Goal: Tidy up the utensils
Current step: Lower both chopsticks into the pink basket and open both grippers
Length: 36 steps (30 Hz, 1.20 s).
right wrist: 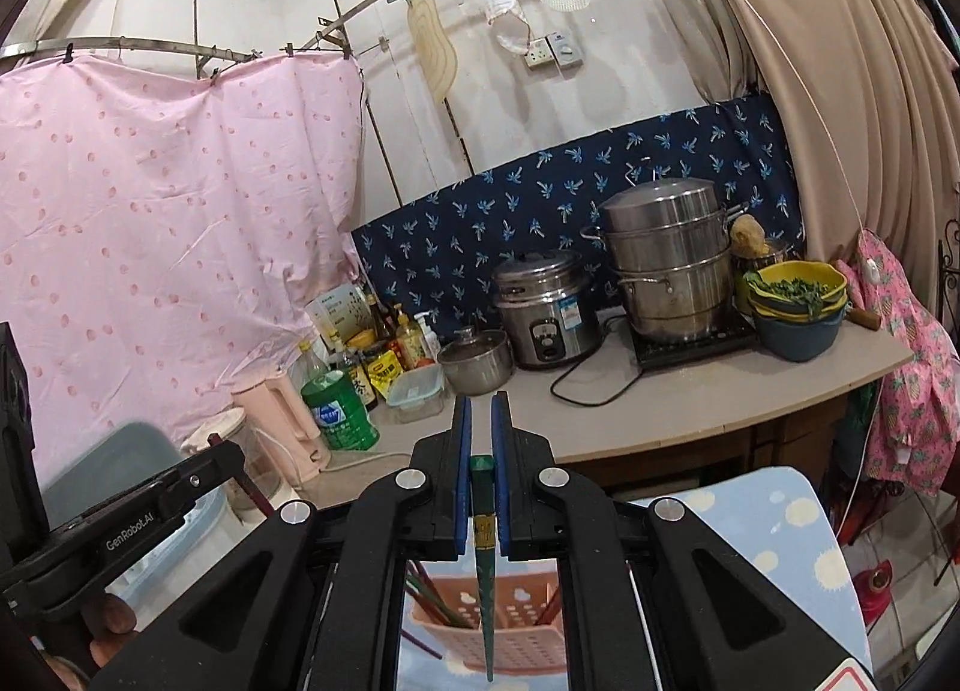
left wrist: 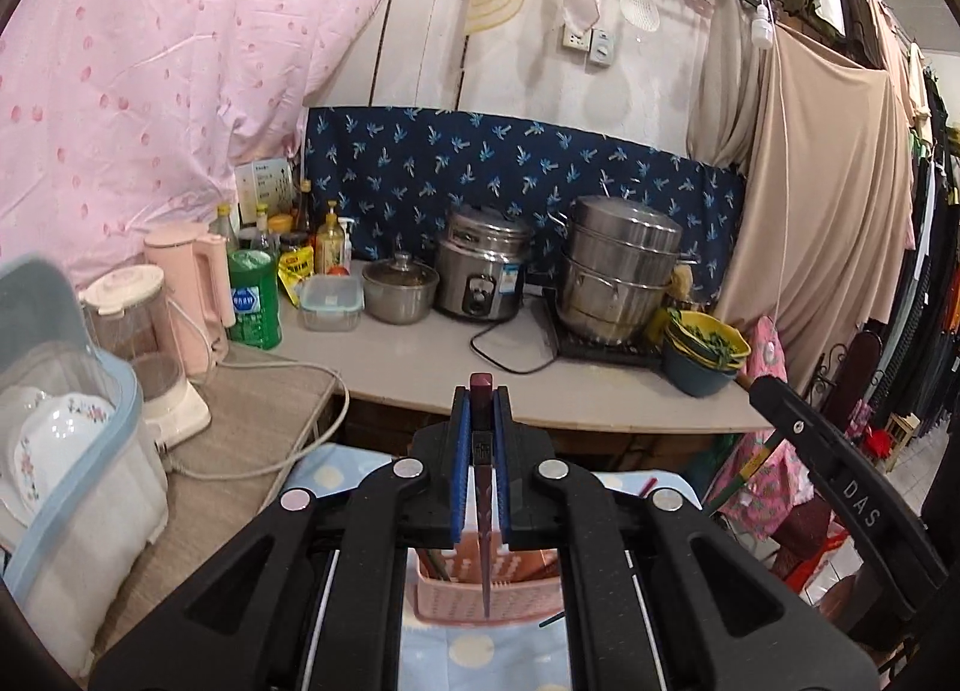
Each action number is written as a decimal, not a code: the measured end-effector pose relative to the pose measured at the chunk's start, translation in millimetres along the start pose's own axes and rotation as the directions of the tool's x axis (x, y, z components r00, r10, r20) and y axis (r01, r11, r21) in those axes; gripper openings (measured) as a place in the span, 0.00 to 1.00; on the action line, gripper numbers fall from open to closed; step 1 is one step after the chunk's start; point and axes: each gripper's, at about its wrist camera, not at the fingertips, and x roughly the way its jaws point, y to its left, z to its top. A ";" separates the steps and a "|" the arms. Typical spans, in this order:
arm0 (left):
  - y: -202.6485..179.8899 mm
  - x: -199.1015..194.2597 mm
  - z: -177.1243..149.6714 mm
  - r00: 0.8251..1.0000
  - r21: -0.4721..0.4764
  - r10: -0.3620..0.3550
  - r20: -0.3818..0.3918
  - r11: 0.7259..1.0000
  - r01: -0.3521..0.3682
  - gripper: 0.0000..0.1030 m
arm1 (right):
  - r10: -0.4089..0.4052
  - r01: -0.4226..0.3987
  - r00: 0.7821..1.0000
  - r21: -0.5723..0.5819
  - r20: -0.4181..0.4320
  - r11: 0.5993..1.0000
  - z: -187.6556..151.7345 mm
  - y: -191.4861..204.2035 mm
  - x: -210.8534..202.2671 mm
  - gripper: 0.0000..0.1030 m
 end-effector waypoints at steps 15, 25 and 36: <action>14.8 71.5 -22.3 0.996 -0.005 0.033 -0.088 0.999 -0.034 0.07 | -0.049 0.049 0.996 -0.005 -0.075 0.999 -15.6 -15.1 76.1 0.06; 21.7 94.6 -51.1 0.987 -0.023 0.036 -0.160 0.999 -0.040 0.07 | -0.075 0.074 0.984 -0.010 -0.163 0.997 -54.5 -26.8 100.3 0.06; 16.5 92.3 -63.9 0.984 -0.007 0.041 -0.175 0.999 -0.043 0.20 | -0.078 0.076 0.979 -0.018 -0.186 0.997 -64.0 -27.0 96.5 0.11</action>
